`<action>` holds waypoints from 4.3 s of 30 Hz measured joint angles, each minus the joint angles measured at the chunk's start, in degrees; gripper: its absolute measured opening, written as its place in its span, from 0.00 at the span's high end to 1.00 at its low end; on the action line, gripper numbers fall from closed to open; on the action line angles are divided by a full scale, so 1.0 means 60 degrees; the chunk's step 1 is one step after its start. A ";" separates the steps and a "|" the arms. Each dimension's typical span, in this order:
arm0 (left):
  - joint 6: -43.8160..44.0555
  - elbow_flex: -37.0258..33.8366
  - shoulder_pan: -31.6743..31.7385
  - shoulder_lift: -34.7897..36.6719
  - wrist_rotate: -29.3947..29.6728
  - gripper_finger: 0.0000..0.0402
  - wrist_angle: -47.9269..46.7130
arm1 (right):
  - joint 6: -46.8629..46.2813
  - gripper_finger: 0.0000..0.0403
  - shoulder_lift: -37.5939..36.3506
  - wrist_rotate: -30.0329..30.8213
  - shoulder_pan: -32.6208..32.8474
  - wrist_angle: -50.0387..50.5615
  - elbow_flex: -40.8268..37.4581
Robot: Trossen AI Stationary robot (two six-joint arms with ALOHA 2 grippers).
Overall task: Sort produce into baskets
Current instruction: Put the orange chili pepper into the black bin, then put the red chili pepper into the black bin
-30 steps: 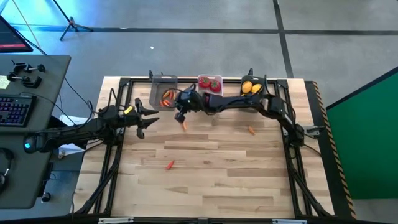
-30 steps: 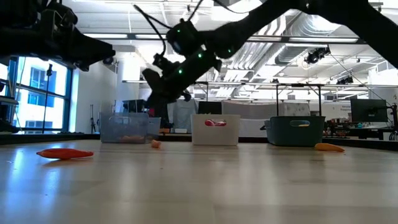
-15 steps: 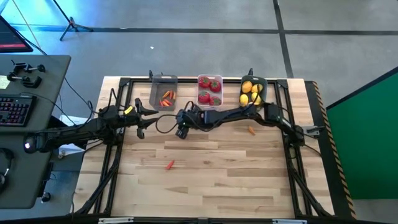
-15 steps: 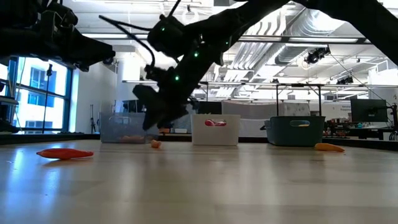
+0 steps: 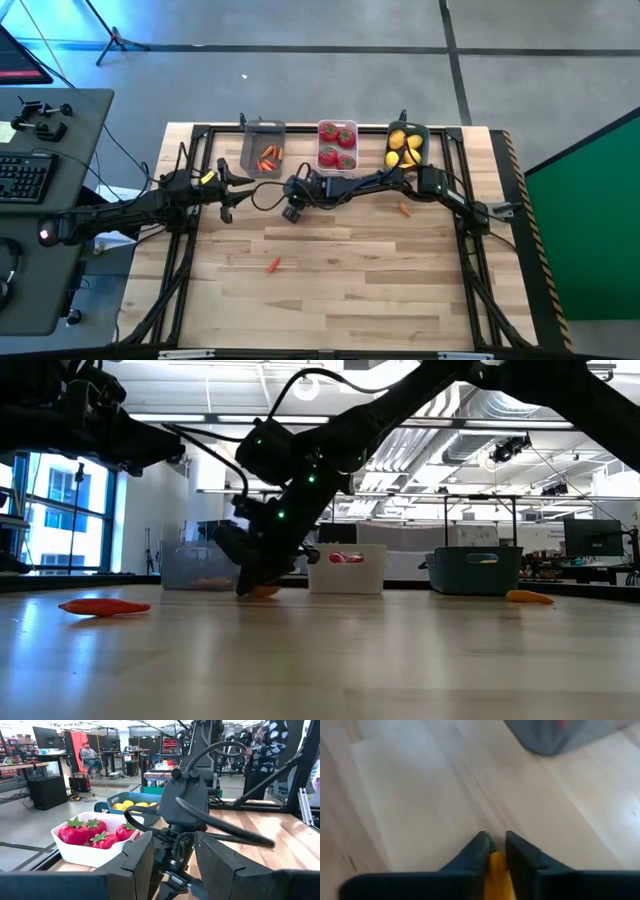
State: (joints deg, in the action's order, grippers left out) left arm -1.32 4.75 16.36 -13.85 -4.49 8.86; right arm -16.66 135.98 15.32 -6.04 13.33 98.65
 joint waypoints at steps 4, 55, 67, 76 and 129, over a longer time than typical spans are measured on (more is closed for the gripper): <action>0.0000 0.0000 0.0000 0.0000 0.0004 0.67 -0.0014 | 0.0564 0.98 -0.0038 -0.0371 -0.0008 -0.0419 -0.0008; 0.0398 0.0007 -0.0014 -0.0004 -0.0681 0.69 -0.0470 | 0.1090 0.64 0.1140 -0.2061 -0.1861 -0.3002 0.2807; 0.0253 0.0011 -0.0729 -0.0004 -0.0409 0.93 -0.0801 | 0.3027 0.99 0.0674 -0.0476 -0.0928 -0.1822 0.2787; 0.0176 0.0011 -0.1058 -0.0001 -0.0375 0.97 -0.0698 | 0.2700 1.00 0.0179 -0.0082 -0.0410 -0.3377 0.0890; 0.7406 0.6921 -0.6736 -1.3043 0.1800 0.66 -0.5971 | 0.1529 1.00 -0.4561 0.1422 0.2094 -0.6758 -0.7206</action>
State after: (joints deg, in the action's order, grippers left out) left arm 43.11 46.28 -24.05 -92.10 6.31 -26.96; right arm -7.49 108.62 23.86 6.52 -27.22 55.42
